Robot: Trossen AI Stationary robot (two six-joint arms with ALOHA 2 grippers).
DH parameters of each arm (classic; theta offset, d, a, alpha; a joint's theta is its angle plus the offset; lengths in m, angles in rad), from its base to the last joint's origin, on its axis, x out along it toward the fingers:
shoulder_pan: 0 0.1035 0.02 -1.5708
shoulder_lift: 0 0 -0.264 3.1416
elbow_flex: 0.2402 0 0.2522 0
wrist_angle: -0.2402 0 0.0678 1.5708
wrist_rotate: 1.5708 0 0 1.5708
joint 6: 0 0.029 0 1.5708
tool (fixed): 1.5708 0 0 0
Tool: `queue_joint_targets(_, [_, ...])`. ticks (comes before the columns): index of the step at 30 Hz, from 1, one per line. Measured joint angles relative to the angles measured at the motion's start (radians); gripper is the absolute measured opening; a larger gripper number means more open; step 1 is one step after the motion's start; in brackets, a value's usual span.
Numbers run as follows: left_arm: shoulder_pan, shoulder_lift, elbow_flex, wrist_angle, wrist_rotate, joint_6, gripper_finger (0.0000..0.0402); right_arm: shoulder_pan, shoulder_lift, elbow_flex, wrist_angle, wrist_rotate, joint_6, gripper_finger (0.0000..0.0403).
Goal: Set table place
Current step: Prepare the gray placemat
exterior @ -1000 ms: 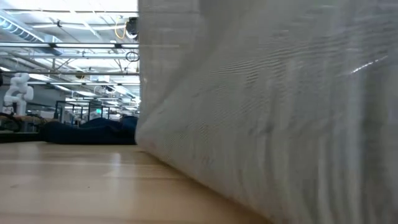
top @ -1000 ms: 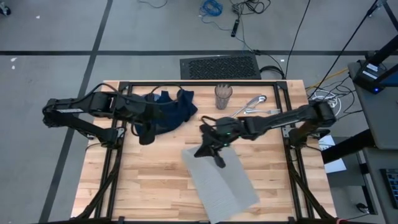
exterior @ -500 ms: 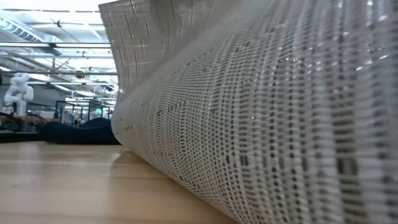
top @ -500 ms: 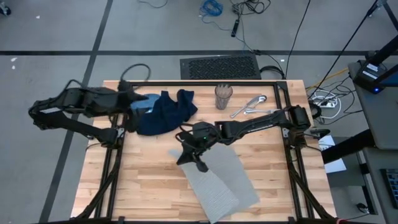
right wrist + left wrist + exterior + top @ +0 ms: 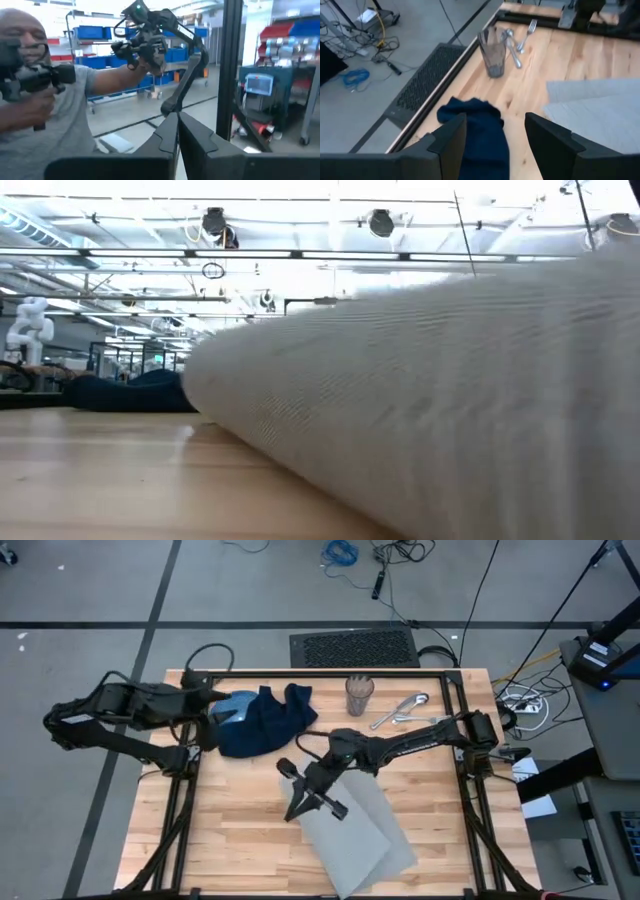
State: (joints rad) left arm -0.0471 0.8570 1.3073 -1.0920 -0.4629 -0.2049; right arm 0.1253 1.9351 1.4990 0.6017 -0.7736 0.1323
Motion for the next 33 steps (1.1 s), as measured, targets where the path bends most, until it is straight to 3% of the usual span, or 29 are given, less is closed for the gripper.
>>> queue_joint_targets(3, [0.0,0.0,-0.045,0.0,0.001,-0.038,0.019,-0.015,-0.04,0.0,-0.198,-0.022,0.004,0.0])
queue_joint_targets(6, [0.0,0.0,-0.113,0.0,0.037,-0.089,0.019,-0.023,-0.112,0.0,-0.568,-0.003,-0.124,0.0])
queue_joint_targets(10, [-0.003,0.004,-0.25,0.073,0.139,-0.13,0.019,0.016,-0.191,-0.001,-1.03,0.171,-0.284,0.0])
queue_joint_targets(15, [-0.02,0.046,-0.45,0.339,0.248,-0.13,0.019,0.104,-0.222,-0.004,-1.347,0.328,-0.289,0.0001])
queue_joint_targets(21, [-0.044,0.2,-0.601,0.714,0.42,-0.172,0.019,0.185,-0.221,-0.119,-1.408,0.435,-0.194,0.0019])
queue_joint_targets(33, [-0.108,0.639,-0.612,1.03,0.638,-0.302,0.019,0.207,-0.22,-0.421,-1.206,0.427,-0.068,0.0022])
